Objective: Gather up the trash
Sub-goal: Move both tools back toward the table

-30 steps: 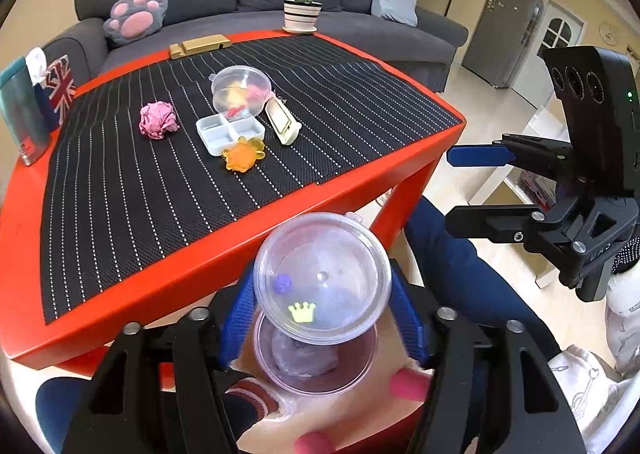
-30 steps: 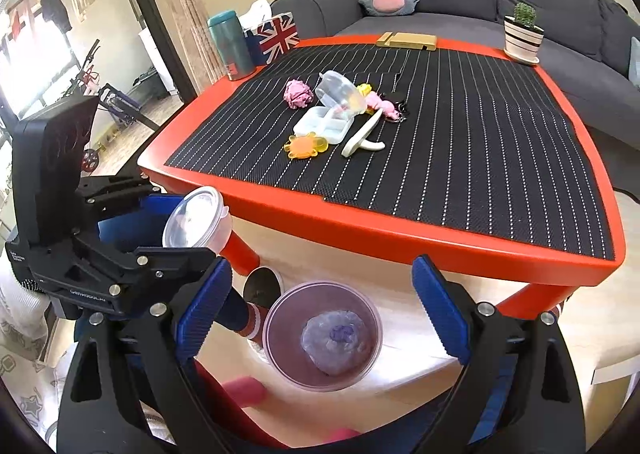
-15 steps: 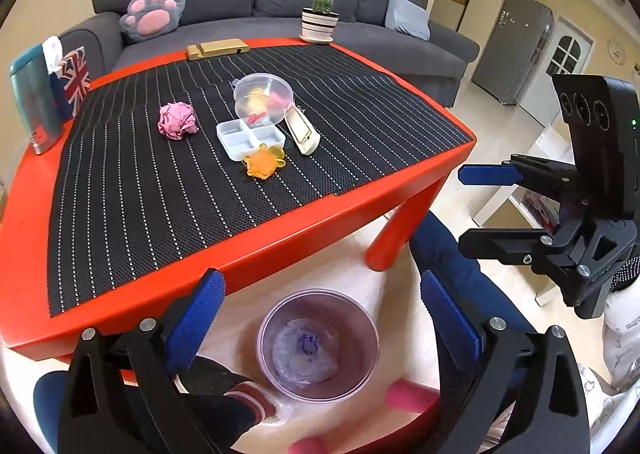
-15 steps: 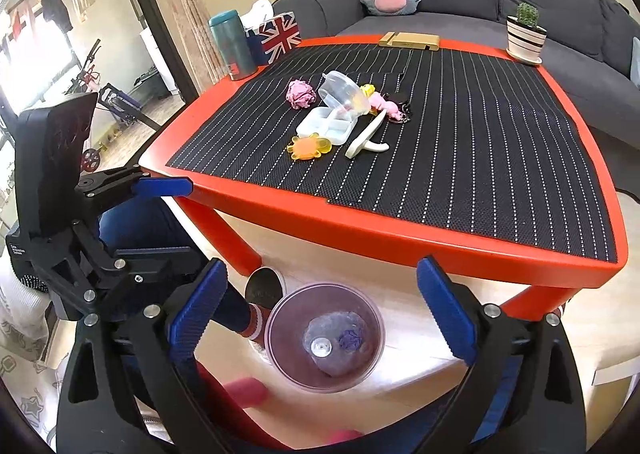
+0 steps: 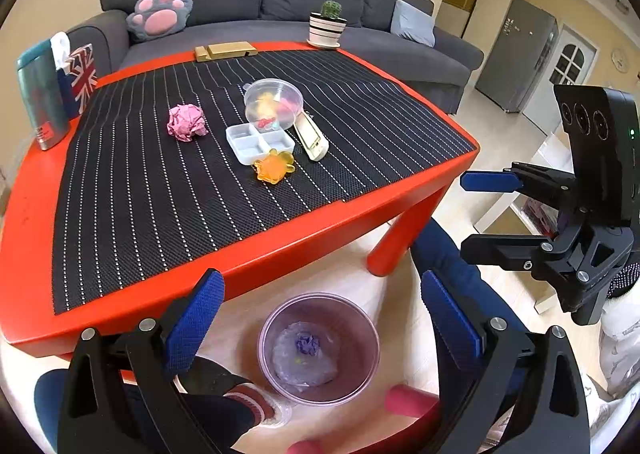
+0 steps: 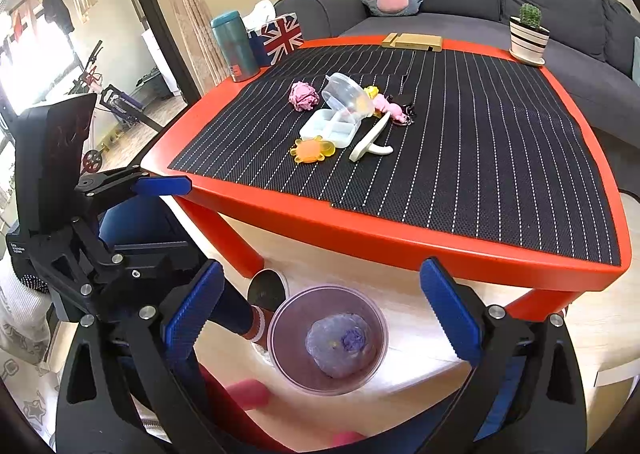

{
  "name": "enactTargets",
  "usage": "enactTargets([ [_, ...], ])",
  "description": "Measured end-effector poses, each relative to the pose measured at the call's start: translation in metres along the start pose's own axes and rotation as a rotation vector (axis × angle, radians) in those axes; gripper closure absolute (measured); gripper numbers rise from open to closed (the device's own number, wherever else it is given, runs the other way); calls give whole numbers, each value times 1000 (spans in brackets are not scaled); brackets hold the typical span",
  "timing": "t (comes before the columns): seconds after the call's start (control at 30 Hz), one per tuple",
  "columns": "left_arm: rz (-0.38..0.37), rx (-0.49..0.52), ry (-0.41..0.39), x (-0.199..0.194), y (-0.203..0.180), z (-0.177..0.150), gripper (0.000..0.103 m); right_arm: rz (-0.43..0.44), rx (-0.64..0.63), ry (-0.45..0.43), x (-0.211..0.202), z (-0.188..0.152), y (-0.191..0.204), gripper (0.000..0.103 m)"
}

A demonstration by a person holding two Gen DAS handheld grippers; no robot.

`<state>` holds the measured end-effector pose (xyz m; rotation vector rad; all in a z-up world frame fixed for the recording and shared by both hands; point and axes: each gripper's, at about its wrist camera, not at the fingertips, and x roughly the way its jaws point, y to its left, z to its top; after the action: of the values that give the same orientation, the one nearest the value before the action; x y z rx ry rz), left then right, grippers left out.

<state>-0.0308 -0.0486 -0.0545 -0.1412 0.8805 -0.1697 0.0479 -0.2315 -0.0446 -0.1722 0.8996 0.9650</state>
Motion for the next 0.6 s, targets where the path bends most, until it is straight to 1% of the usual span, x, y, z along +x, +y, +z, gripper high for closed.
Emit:
enactTargets([
  [0.27,13,-6,-13,-4,9,10,8,-6,-9,-19,-1,15,-2,6],
  [0.6,31,-36,-23,-8,34,35,8,-16,-33,-44,-1,46,-6,6],
])
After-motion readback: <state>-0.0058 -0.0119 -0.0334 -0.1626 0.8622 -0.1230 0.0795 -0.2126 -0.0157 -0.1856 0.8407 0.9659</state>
